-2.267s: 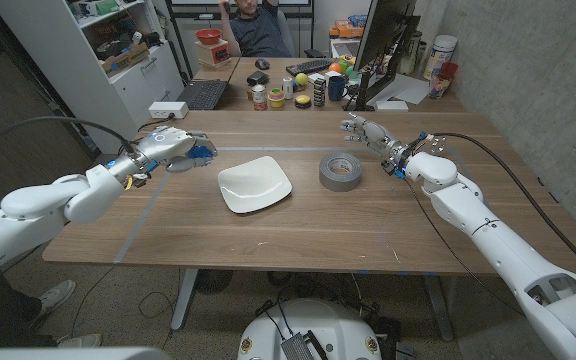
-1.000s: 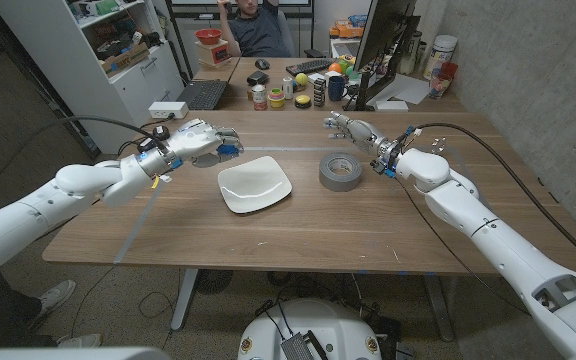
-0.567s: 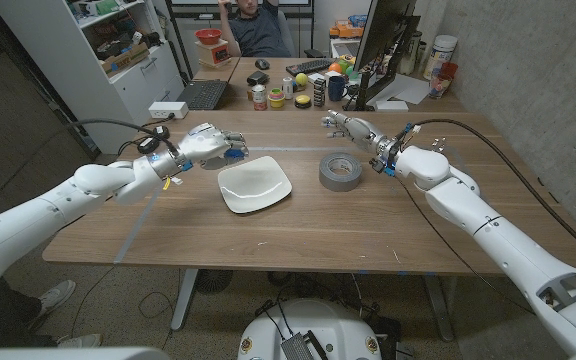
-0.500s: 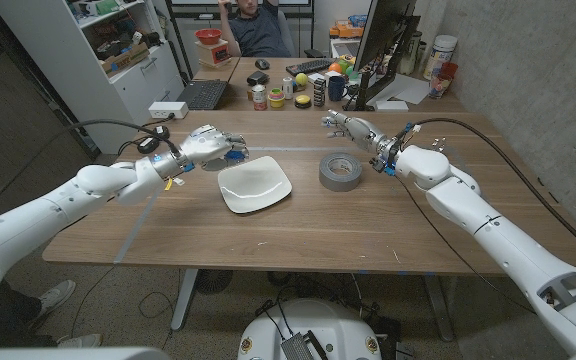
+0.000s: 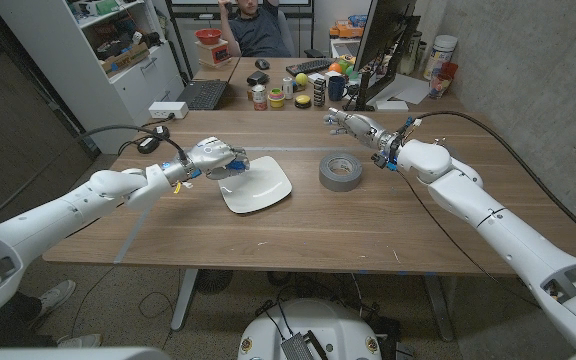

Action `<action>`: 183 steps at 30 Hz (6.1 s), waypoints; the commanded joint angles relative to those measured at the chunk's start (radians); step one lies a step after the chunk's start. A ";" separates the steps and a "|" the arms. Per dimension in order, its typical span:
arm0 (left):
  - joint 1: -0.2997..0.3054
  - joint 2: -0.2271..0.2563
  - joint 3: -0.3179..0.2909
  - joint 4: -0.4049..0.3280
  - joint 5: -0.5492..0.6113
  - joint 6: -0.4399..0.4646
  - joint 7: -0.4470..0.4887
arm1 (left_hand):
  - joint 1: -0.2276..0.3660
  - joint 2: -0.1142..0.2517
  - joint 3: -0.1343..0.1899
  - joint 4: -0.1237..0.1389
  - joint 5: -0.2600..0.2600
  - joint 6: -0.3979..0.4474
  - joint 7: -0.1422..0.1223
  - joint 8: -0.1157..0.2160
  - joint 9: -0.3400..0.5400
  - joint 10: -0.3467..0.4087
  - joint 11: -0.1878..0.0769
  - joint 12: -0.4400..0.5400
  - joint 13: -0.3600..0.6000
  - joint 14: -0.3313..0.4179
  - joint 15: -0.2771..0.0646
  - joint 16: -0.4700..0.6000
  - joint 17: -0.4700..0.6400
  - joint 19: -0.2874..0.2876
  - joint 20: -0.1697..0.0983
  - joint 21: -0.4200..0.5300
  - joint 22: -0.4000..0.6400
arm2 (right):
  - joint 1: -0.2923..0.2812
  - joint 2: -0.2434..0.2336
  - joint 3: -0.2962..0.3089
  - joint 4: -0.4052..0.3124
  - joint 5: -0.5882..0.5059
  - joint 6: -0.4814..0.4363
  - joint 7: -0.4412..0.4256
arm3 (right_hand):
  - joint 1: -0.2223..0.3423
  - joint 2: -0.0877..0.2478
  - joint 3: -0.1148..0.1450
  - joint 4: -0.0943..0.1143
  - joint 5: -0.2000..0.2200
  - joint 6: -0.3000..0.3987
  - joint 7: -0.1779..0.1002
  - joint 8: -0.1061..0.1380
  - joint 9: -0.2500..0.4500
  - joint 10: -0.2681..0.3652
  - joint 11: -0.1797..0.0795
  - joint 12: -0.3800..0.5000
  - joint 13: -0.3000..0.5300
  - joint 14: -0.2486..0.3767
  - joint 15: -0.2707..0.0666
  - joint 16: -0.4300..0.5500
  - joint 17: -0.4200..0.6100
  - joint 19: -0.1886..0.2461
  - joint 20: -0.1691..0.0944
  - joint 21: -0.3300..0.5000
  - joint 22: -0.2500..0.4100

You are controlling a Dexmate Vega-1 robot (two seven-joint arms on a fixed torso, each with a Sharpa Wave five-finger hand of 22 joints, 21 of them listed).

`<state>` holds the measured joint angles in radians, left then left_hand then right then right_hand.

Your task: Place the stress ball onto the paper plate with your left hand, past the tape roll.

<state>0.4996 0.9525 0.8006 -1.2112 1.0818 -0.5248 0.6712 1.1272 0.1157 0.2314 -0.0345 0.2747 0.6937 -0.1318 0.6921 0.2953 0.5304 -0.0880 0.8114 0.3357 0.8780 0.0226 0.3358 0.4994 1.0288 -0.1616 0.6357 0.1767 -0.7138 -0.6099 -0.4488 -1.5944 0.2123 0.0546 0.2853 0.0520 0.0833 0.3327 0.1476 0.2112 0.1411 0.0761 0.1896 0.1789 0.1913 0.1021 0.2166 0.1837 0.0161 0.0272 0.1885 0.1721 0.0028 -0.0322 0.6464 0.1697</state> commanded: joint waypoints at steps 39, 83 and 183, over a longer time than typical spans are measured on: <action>-0.071 -0.074 0.106 0.139 -0.164 -0.047 -0.184 | -0.073 -0.084 -0.017 0.076 0.000 -0.234 -0.013 -0.184 -0.077 -0.083 -0.069 -0.210 -0.126 -0.019 -0.249 -0.161 -0.191 -0.031 0.006 -0.072 -0.003 | 0.047 -0.015 -0.027 0.030 -0.009 -0.006 0.013 | 0.001 0.040 0.003 -0.001 0.004 0.006 -0.002 0.003 0.005 -0.003 0.004 -0.001 0.003 -0.002 0.007 -0.006 0.004 0.011 -0.027 -0.016 0.004; 0.003 -0.022 -0.016 0.030 -0.190 -0.030 -0.193 | -0.198 -0.154 -0.131 0.148 0.014 -0.359 -0.044 -0.291 -0.091 -0.213 0.001 -0.447 -0.140 -0.437 -0.145 -0.152 -0.282 -0.244 0.216 -0.273 -0.005 | 0.061 -0.014 -0.038 0.036 -0.007 -0.006 0.029 | -0.001 0.037 0.002 -0.001 0.004 0.007 0.029 0.001 0.005 0.004 -0.001 0.000 0.003 0.000 0.002 -0.007 0.004 0.020 -0.031 -0.032 0.004; 0.336 0.164 -0.502 -0.387 -0.299 -0.085 -0.166 | -0.517 -0.196 -0.400 0.198 0.074 -0.726 -0.086 -0.502 -0.094 -0.552 0.063 -0.631 -0.142 -0.878 0.007 -0.156 -0.307 -0.654 0.381 -0.465 -0.003 | 0.045 -0.015 -0.026 0.026 -0.017 -0.041 -0.005 | -0.004 0.034 -0.003 -0.001 0.006 0.008 0.031 0.000 0.005 0.006 0.001 -0.001 0.003 0.001 0.000 -0.009 0.003 0.031 -0.030 -0.066 0.005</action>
<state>0.8030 1.1095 0.3463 -1.5664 0.7700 -0.5957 0.4817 0.6226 -0.0774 -0.1592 0.1629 0.3417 -0.0217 -0.2145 0.1922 0.2001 -0.0087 -0.0218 0.1800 0.1905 0.0090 0.0263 0.1836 0.1905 0.3852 0.2186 0.1699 0.1702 -0.6706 -0.6298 -0.4709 -1.5764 0.1981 0.0086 0.2840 0.0520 0.0833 0.3328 0.1477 0.2112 0.1447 0.1018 0.1896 0.1789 0.1874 0.1054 0.2166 0.1836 0.0144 0.0284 0.1809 0.1723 0.0278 -0.0358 0.5843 0.1696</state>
